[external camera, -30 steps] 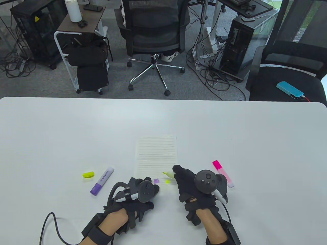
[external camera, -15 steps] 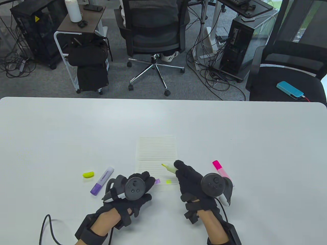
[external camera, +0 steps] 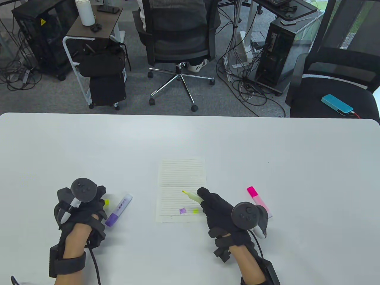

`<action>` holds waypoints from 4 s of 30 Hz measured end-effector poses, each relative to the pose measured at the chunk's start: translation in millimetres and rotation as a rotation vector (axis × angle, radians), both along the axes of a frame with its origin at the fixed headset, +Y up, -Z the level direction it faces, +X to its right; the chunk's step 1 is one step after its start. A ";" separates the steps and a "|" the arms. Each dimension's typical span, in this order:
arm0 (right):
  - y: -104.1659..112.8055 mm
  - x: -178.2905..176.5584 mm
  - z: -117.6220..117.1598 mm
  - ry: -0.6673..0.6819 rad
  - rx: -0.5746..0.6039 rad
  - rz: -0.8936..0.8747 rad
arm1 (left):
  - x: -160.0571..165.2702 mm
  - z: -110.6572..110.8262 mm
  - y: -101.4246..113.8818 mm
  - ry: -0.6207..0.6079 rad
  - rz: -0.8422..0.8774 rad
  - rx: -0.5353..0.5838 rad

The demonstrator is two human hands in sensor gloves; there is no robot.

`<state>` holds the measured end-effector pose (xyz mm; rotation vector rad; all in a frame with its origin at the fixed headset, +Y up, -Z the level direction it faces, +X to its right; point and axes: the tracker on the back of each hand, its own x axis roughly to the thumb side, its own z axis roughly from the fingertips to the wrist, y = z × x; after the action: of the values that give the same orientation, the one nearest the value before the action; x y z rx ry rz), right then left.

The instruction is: Apply highlighter ink on paper

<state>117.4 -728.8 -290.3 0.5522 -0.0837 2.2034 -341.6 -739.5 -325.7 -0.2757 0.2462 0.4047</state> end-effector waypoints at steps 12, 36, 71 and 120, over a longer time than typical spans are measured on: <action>-0.1 -1.2 -0.2 0.015 -0.012 0.023 | -3.2 -16.6 -31.8 0.006 -0.065 -0.089; 0.0 -37.1 12.0 0.290 -0.011 -0.014 | 122.4 19.2 11.9 -0.592 0.437 0.127; -4.0 -57.3 19.3 0.321 -0.007 -0.055 | 171.9 43.5 15.4 -0.683 0.528 0.387; 1.4 -14.6 4.5 0.214 -0.076 -0.075 | 3.0 -3.1 -4.5 0.097 -0.030 0.163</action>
<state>102.8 -727.4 -285.8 0.7269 0.0911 2.0532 -338.5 -744.0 -328.8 -0.0923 0.3104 0.4066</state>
